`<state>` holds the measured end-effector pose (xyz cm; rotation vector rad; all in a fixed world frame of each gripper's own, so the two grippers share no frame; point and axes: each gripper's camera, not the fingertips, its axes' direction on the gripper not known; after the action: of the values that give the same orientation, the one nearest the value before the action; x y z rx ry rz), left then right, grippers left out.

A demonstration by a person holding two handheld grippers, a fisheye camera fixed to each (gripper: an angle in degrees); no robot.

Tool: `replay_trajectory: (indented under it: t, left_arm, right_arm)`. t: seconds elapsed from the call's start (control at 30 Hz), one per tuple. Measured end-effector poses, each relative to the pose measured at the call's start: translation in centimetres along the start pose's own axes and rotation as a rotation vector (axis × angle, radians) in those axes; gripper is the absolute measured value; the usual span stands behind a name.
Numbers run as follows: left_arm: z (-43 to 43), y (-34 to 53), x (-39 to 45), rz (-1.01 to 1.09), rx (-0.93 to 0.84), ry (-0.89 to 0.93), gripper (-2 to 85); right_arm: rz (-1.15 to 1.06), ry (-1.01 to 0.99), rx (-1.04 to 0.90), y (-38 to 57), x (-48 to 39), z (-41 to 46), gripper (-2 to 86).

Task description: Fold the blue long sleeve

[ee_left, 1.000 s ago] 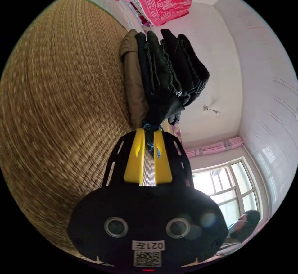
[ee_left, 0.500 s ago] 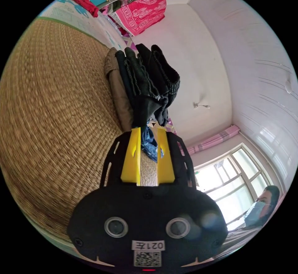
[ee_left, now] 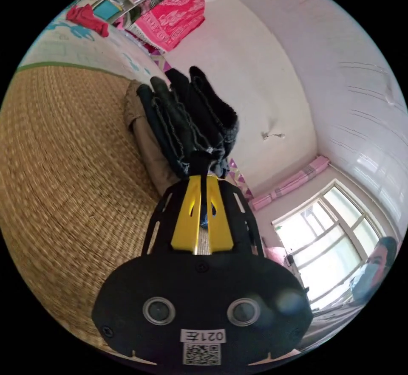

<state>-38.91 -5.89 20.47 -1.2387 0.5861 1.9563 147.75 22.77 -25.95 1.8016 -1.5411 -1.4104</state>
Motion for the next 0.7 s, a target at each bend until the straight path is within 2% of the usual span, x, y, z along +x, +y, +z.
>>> replay_trajectory:
  t: [0.07, 0.13, 0.2, 0.23, 0.27, 0.3, 0.37, 0.5, 0.7]
  left_arm:
    - [-2.8, 1.2, 1.6, 0.080, 0.061, 0.075, -0.6]
    - [-4.8, 2.6, 1.0, 0.059, 0.085, 0.051, -0.8]
    - [-5.2, 4.1, -2.7, -0.140, 0.029, 0.027, -0.9]
    - [-5.3, 5.2, -5.9, -0.357, 0.014, 0.099, -0.9]
    - [-5.8, 5.5, -6.6, -0.387, 0.050, 0.192, -0.9]
    - [-5.9, 5.4, -6.4, -0.390, 0.035, 0.160, -0.9]
    - [-6.0, 4.6, -4.6, -0.371, -0.081, -0.091, -0.8]
    - [-6.7, 5.4, -5.4, -0.438, -0.022, -0.057, -0.6]
    - [-8.7, 4.8, -3.9, -0.343, 0.096, -0.095, 3.0]
  right_arm:
    - [-0.038, 0.085, -0.069, -1.9, -5.3, 2.4, 8.0]
    - [-0.043, 0.131, -0.071, -2.9, -8.4, 3.5, 8.8]
    - [-0.024, 0.127, -0.029, -3.2, -10.5, 4.0, 10.5]
    - [-0.007, 0.107, -0.006, -3.2, -11.5, 4.7, 10.6]
    - [0.009, 0.092, -0.013, -3.3, -12.3, 5.8, 10.3]
    - [0.018, 0.088, -0.028, -3.4, -12.6, 6.6, 10.1]
    - [0.045, 0.079, -0.153, -3.7, -13.7, 10.4, 8.5]
    - [0.027, 0.167, -0.189, -3.2, -17.2, 12.9, 8.3]
    - [0.090, 0.108, -0.213, -2.1, -18.9, 15.6, 16.0]
